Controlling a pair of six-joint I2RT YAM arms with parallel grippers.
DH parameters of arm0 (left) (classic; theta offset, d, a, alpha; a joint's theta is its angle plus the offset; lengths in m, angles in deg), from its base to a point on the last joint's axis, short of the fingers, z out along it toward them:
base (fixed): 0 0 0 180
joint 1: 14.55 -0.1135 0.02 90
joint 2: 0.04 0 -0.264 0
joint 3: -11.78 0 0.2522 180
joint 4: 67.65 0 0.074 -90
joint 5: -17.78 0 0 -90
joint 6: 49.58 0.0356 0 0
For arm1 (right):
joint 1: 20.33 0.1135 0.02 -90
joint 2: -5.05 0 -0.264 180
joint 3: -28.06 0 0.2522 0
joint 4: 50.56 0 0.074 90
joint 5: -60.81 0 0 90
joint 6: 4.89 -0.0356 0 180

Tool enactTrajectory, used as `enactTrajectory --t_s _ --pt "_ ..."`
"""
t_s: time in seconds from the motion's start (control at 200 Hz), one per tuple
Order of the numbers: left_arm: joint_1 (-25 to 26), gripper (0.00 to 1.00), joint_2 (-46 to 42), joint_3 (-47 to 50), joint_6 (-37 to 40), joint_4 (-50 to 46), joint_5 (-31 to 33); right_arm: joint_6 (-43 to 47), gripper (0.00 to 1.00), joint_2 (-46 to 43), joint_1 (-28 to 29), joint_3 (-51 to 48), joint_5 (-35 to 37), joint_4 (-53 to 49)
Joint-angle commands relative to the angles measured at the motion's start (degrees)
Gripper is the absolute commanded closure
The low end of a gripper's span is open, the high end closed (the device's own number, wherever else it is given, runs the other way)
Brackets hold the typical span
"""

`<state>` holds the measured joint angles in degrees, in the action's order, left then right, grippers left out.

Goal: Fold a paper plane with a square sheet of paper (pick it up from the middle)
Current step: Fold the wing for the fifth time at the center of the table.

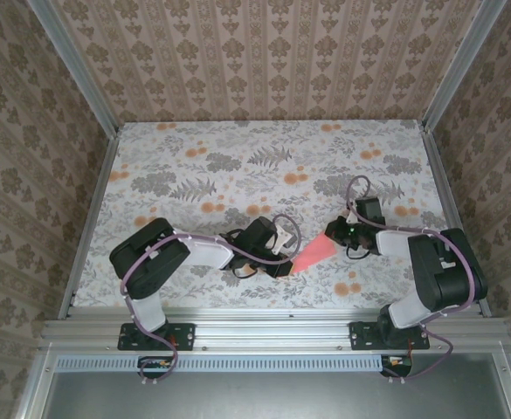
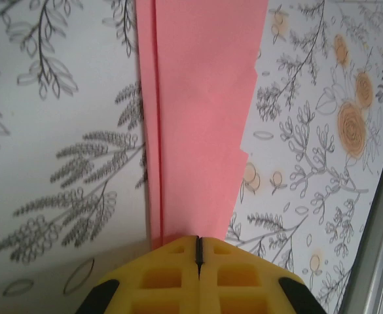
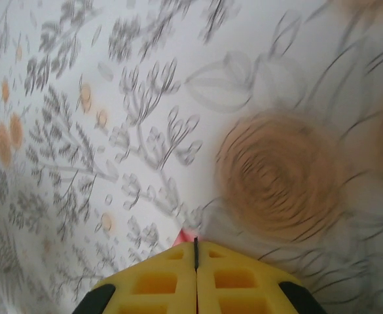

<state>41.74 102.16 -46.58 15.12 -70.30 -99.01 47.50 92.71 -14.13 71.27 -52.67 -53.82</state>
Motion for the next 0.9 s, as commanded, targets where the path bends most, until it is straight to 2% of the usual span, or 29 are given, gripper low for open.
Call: enactTrajectory --t_s 0.0,0.245,0.395,0.64,0.725,0.895 --pt "1.3 1.0 1.1 2.4 -0.5 -15.2 2.0 2.5 0.92 -0.1 -2.1 1.9 2.2 -1.9" --pt "2.2 0.95 -0.3 -1.9 -0.6 -17.0 1.8 3.9 0.91 -4.8 -2.9 2.5 0.1 -5.7" --pt "2.5 0.85 -2.0 -5.4 -1.2 -17.6 2.1 4.7 0.88 -8.4 -2.9 2.6 -2.6 -9.6" --pt "3.2 0.67 -6.0 -10.0 -0.2 -22.3 5.0 5.9 0.74 -15.6 -2.9 0.0 -5.9 -15.0" --pt "4.0 0.61 -6.6 -11.7 1.8 -26.4 8.4 6.0 0.7 -17.5 -2.8 -1.3 -6.4 -15.8" --pt "5.4 0.56 -4.9 -15.2 4.8 -31.4 12.0 5.7 0.64 -20.4 -2.4 -3.6 -7.1 -16.5"
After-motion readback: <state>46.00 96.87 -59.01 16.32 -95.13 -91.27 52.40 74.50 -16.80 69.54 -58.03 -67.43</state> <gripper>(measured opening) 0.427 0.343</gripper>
